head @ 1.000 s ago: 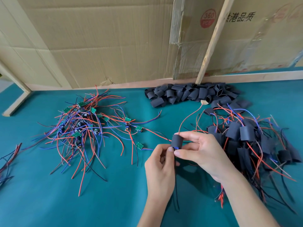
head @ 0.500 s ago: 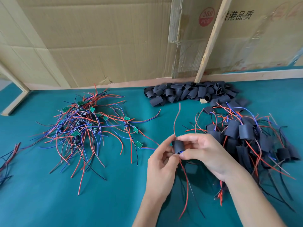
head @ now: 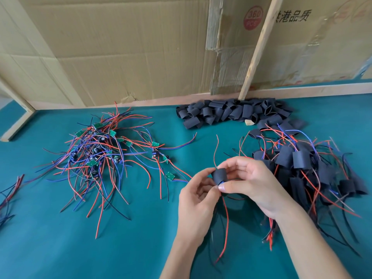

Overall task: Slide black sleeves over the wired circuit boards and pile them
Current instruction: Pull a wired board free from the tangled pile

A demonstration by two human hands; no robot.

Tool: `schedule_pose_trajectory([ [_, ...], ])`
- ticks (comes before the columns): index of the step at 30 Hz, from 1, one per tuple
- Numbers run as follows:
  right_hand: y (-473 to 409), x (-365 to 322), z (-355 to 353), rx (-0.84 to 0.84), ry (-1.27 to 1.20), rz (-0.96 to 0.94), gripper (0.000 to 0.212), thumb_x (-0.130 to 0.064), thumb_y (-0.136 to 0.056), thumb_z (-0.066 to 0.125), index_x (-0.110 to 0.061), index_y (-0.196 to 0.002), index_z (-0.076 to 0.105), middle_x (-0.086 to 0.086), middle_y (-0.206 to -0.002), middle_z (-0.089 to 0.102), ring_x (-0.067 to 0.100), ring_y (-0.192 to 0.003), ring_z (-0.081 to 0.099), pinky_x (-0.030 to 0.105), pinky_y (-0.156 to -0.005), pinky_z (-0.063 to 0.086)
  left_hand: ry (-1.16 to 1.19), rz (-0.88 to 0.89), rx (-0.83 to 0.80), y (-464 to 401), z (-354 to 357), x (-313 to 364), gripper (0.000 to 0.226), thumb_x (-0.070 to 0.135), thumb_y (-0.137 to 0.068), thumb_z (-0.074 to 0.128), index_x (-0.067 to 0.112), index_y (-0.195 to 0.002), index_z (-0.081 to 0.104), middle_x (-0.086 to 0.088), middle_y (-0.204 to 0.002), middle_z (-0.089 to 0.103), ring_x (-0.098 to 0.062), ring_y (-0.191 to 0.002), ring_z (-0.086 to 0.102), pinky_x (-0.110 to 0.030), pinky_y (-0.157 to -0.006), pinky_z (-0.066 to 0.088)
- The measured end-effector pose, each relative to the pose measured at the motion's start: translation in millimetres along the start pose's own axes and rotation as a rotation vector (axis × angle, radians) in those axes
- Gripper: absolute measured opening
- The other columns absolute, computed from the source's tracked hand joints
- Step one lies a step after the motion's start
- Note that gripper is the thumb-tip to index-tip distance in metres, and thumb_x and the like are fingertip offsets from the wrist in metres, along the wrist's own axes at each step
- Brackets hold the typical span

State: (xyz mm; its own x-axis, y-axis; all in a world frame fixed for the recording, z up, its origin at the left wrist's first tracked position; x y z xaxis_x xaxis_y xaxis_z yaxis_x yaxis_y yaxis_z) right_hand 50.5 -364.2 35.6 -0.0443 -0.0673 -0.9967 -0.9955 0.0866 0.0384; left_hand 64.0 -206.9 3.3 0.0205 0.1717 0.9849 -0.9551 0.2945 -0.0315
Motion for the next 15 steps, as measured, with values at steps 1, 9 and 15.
schedule_pose_trajectory([
  [1, -0.2, -0.4, 1.1, 0.005, -0.006, -0.008, 0.035, -0.010, -0.061, 0.087, -0.019, -0.092, 0.077, 0.007, -0.092, 0.077, 0.021, -0.085, 0.074, 0.027, -0.076, 0.058, 0.007, -0.011, -0.013, 0.0, 0.1, 0.4, 0.033, 0.005, -0.088, 0.065, 0.023, -0.113, 0.074, -0.006, -0.098, 0.077, -0.020, -0.090, 0.073, -0.022, -0.080, 0.055],
  [9, 3.7, -8.9, 0.9, 0.045, 0.074, -0.029, 0.032, -0.011, -0.064, 0.085, -0.020, -0.093, 0.077, 0.007, -0.091, 0.077, 0.022, -0.080, 0.074, 0.027, -0.076, 0.057, 0.036, -0.009, 0.027, 0.5, 2.0, 0.6, 0.036, 0.011, -0.082, 0.059, 0.015, -0.116, 0.071, -0.012, -0.089, 0.072, -0.014, -0.072, 0.065, -0.023, -0.070, 0.053],
  [15, 16.7, -44.6, -32.8, 0.491, 0.427, -0.200, 0.027, -0.029, -0.070, 0.086, -0.034, -0.096, 0.077, -0.014, -0.077, 0.076, 0.001, -0.067, 0.069, 0.011, -0.066, 0.049, -0.137, 0.131, 0.329, 3.0, 0.9, 1.3, 0.031, -0.012, -0.089, 0.059, 0.017, -0.097, 0.068, 0.000, -0.094, 0.070, -0.002, -0.073, 0.062, -0.009, -0.066, 0.047],
])
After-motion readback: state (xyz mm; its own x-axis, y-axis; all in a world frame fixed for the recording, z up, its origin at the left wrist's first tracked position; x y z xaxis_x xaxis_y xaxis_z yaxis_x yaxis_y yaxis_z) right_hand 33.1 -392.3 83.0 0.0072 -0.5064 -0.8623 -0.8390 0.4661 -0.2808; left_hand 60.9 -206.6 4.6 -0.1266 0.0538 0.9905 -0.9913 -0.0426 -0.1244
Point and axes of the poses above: each hand's wrist, its own y-axis away from the middle knuckle, its own z-axis out of the palm, x = y × z, the point moved 3 cm from there along -y, towards the middle knuckle
